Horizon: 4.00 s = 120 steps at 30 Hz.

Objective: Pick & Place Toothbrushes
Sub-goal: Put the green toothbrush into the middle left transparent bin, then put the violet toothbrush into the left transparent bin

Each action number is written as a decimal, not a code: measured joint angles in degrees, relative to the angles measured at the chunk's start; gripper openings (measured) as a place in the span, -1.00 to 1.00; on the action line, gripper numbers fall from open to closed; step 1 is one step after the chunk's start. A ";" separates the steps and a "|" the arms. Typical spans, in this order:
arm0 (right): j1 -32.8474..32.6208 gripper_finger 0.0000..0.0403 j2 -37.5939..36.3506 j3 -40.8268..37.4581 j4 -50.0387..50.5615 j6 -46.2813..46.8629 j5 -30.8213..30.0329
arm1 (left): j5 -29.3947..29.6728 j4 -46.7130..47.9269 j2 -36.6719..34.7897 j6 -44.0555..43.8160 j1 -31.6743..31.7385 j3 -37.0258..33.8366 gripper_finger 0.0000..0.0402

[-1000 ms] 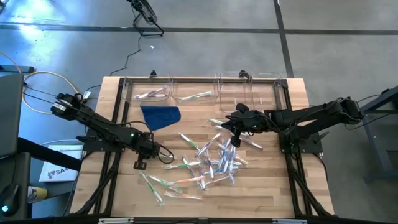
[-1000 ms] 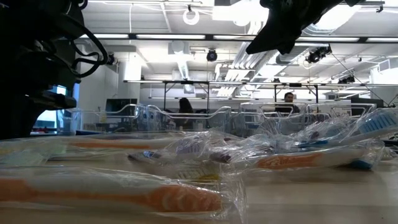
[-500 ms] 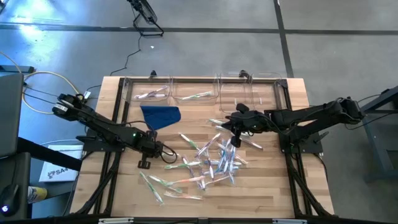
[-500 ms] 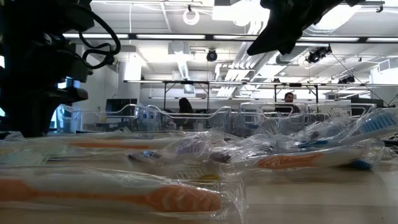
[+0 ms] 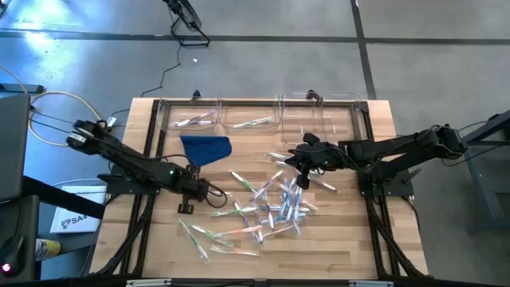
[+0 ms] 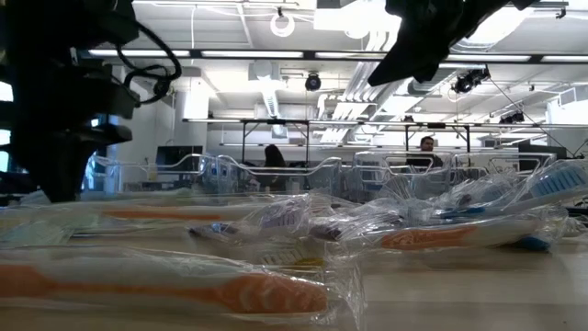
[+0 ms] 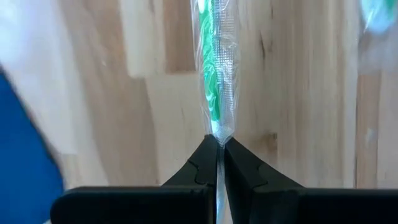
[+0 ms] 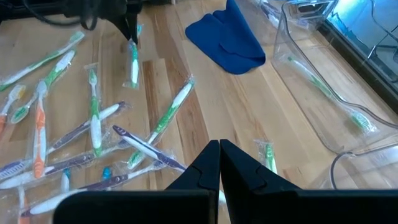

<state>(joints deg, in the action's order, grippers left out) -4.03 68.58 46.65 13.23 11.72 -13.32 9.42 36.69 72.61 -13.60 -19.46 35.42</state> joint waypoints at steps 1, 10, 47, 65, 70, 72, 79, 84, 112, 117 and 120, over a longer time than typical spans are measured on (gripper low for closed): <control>0.00 -0.98 0.00 0.00 0.05 0.01 0.00 | 0.66 0.03 -0.44 0.03 0.00 0.51 -0.98; 0.00 -0.98 0.00 0.00 0.22 -0.32 -0.01 | 10.47 7.49 -7.73 3.26 0.46 7.28 -0.98; 0.00 -0.98 0.00 0.00 0.26 -1.06 0.00 | -12.90 -23.26 10.43 41.76 52.42 27.72 -0.98; 0.00 -0.98 -0.02 0.00 0.29 0.49 0.00 | -13.45 -2.54 27.88 42.19 56.64 46.32 -0.98; 0.01 -0.98 0.00 0.00 0.29 0.47 -0.02 | -12.44 -0.59 28.72 39.56 58.96 45.25 -0.98; 0.00 -0.98 -0.02 0.00 0.29 0.47 -0.02 | -13.66 -2.03 29.60 38.70 59.37 45.35 -0.98; 0.02 -0.98 -0.02 0.00 0.29 0.12 -0.22 | -18.57 -3.27 33.30 37.73 59.95 45.28 -0.98; 0.02 -0.98 -0.02 0.00 0.29 0.07 -0.22 | -19.01 -4.83 35.64 37.32 59.95 45.26 -0.98; 0.02 -0.98 -0.02 0.00 0.31 0.03 -0.22 | -17.60 -6.87 37.12 37.30 59.95 45.26 -0.41; 0.02 -0.98 -0.02 0.00 0.31 0.09 -0.22 | -17.08 -6.45 36.91 37.30 59.95 45.26 -0.40; 0.02 -0.98 -0.02 0.00 0.31 0.16 -0.22 | -17.80 -6.29 36.91 37.81 59.89 45.26 -0.40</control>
<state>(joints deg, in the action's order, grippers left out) -4.01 68.55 46.65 13.54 11.88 -13.54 -8.38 30.40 109.51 24.21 40.43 80.68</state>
